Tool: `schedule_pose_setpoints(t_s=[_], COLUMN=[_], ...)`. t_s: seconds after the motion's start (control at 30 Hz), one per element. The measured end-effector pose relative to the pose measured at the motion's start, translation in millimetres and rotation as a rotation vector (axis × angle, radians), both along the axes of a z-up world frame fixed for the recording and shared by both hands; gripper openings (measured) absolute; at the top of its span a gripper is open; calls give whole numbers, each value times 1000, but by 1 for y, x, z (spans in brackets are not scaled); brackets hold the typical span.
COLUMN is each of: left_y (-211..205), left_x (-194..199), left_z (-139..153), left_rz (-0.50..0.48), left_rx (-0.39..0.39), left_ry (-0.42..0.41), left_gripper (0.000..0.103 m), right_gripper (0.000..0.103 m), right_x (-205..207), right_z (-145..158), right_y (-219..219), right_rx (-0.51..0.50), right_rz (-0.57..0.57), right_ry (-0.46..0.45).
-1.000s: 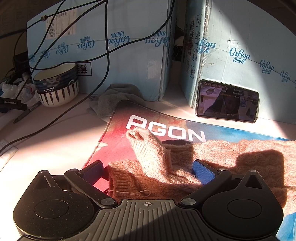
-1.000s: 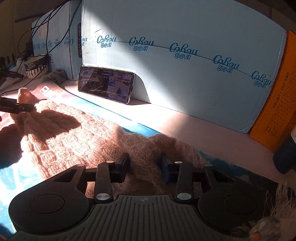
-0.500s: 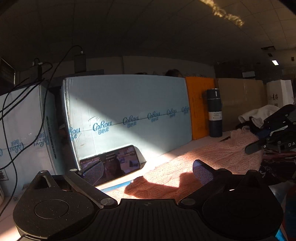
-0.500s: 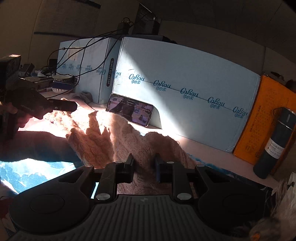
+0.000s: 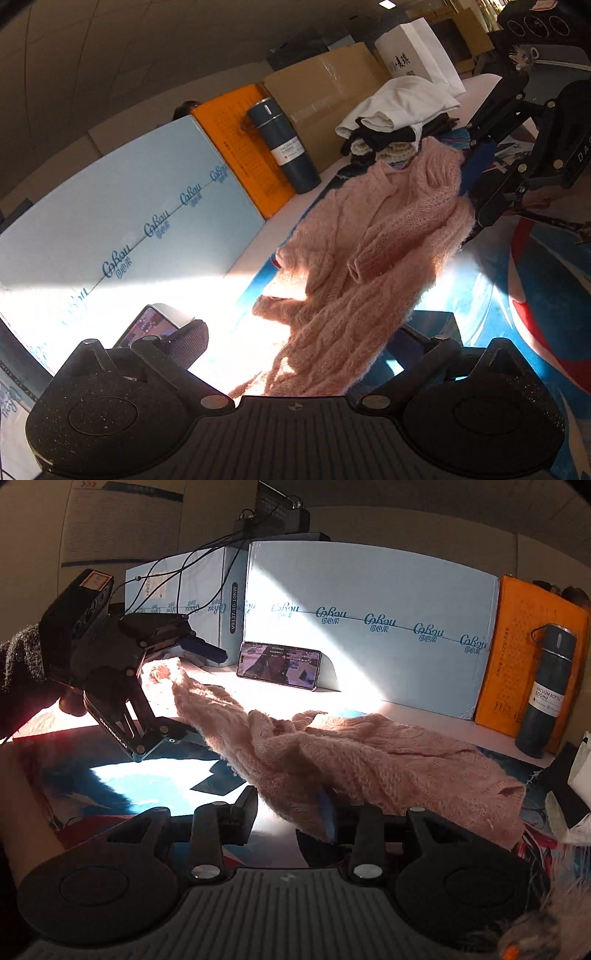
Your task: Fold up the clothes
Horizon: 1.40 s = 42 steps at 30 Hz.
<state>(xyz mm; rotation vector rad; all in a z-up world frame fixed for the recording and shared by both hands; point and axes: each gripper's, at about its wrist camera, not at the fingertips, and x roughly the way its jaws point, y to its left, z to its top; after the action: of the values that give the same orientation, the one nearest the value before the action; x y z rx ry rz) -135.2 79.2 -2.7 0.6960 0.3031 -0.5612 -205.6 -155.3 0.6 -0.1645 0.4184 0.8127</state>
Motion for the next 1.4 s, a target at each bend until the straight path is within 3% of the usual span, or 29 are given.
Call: schedule_pose_setpoints(t_s=[0.17, 0.23, 0.33, 0.43, 0.47, 0.5, 0.57, 0.6, 0.67, 0.77, 0.87, 0.93, 1.07, 1.13, 1.23, 1.3, 1.33, 1.37, 1.4], left_y=[13, 21, 33, 38, 38, 38, 36, 34, 34, 30, 26, 24, 23, 26, 43, 63, 73, 85, 97], left_x=[-18, -18, -17, -15, -14, -13, -15, -18, -27, -46, -70, -83, -100, -102, -101, -101, -101, -100, -99], left_z=[-10, -10, -9, -7, -7, -8, -9, -9, -5, -2, -5, -8, -12, -12, -3, 7, 12, 17, 20], left_rz=[29, 59, 98, 107, 99, 90, 66, 49, 33, 31, 28, 23, 6, 22, 55, 88, 107, 140, 195], left_rx=[21, 14, -12, -29, -29, -24, -5, 2, 3, 21, 42, 39, -31, -57, -166, -300, -370, -441, -503], left_ry=[2, -2, -1, -6, -1, 4, 3, 1, -11, -30, -18, 10, 85, 102, 128, 136, 139, 135, 123], left_gripper=[94, 94, 89, 77, 67, 47, 20, 12, 7, 7, 7, 7, 8, 14, 22, 47, 56, 73, 81], right_gripper=[63, 69, 73, 73, 73, 73, 73, 72, 68, 39, 17, 14, 13, 13, 16, 19, 26, 35, 38], right_x=[-4, -3, 3, 16, 19, 21, 21, 21, 22, 25, 28, 29, 24, 24, 23, 22, 21, 20, 20], right_z=[7, 6, 1, -10, -14, -17, -17, -16, -15, -16, -20, -19, -9, -7, -8, -8, -8, -8, -8], right_y=[-52, -71, -86, -97, -99, -100, -93, -88, -78, -71, -77, -83, -88, -88, -86, -86, -86, -87, -88], right_rx=[336, 437, 485, 511, 523, 531, 506, 483, 427, 399, 453, 492, 516, 503, 489, 483, 477, 473, 468], right_rz=[-69, -190, -436, -638, -666, -680, -681, -682, -682, -689, -706, -730, -758, -762, -765, -778, -792, -805, -821], right_ry=[147, 182, 250, 366, 392, 402, 387, 380, 361, 357, 385, 390, 342, 332, 335, 334, 332, 330, 326])
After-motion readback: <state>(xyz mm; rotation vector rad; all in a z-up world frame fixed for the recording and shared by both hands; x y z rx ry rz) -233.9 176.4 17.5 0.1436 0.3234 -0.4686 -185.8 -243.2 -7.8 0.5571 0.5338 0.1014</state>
